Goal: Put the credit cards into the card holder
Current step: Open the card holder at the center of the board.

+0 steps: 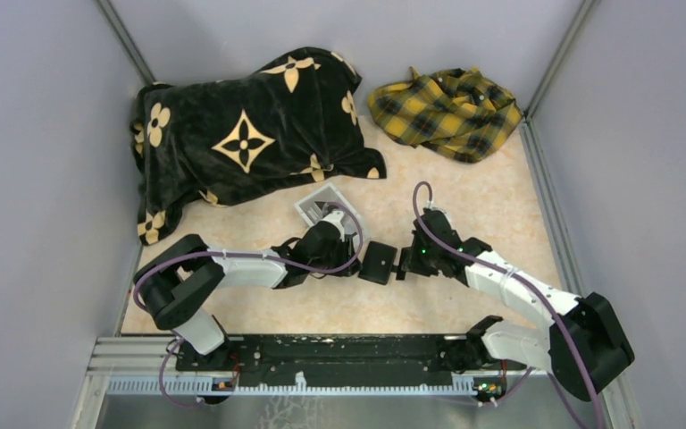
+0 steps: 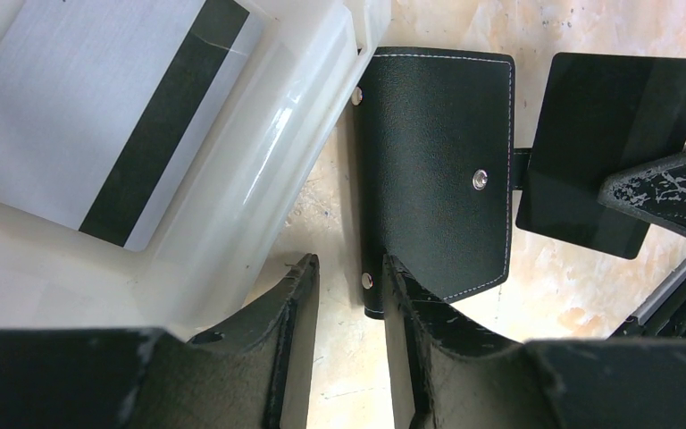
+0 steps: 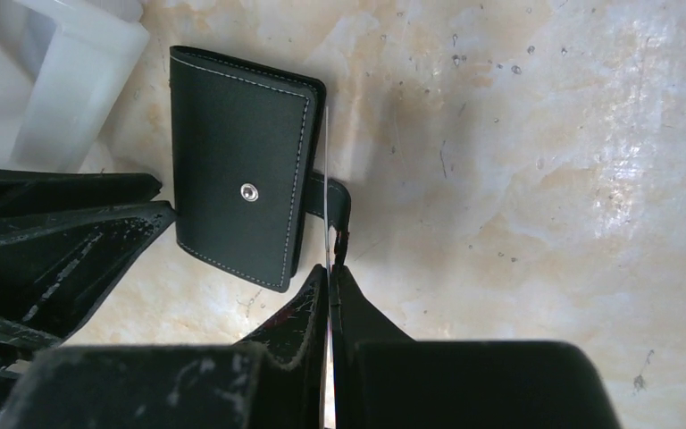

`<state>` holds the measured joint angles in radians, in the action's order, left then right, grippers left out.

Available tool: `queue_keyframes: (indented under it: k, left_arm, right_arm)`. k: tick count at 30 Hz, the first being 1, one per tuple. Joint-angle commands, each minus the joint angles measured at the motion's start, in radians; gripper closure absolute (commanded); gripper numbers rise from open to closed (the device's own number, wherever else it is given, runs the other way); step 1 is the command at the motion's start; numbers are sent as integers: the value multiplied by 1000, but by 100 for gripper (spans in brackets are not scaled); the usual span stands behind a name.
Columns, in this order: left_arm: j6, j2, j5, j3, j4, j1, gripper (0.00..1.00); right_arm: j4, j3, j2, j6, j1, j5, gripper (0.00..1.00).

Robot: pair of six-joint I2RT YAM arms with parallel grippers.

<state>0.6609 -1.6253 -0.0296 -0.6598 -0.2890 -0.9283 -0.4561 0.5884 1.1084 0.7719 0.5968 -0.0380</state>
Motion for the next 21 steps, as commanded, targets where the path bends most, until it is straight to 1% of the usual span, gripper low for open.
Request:
queue_keyframes:
  k: [1,6,21]
  left_arm:
    - [5,-3,-23,12,30,-10,61]
    - [16,-2,-32,22,32,-12,62]
    - [37,-22,-56,18,61,-30,64]
  right_arm:
    - [123,-31,-42,31,-47,91,100]
    - [192,-77,-63,51,-84,170,100]
    - [341,-193,-96,74,-198,334,100]
